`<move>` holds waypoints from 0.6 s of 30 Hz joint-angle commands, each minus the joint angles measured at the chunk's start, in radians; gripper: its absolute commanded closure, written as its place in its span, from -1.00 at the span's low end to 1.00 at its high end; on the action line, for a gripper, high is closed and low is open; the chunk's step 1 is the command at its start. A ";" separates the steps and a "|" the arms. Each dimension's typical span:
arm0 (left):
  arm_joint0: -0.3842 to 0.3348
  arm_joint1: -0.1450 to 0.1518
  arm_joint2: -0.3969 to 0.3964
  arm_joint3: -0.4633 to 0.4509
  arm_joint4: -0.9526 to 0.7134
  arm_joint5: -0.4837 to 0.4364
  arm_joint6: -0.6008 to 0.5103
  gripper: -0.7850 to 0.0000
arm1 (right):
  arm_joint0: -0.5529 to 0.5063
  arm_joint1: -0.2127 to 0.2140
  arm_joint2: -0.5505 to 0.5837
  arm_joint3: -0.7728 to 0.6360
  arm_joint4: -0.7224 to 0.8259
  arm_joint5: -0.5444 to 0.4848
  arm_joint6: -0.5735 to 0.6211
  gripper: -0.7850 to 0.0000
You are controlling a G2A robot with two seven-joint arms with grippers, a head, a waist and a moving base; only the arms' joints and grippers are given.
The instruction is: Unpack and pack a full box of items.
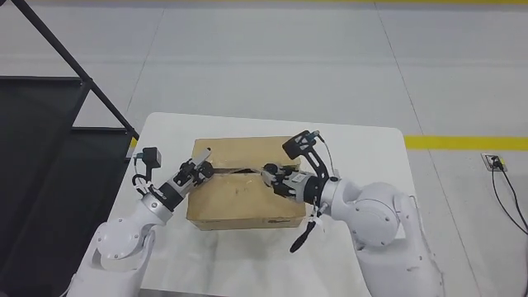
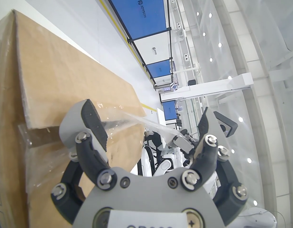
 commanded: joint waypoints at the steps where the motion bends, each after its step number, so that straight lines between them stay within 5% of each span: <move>1: 0.000 0.001 0.002 -0.001 0.001 -0.001 -0.002 -1.00 | 0.003 0.003 0.009 0.000 0.060 0.020 0.028 1.00; 18: 0.012 0.005 0.016 -0.025 0.011 -0.008 -0.009 -1.00 | 0.046 0.035 0.062 0.083 0.376 0.111 0.126 1.00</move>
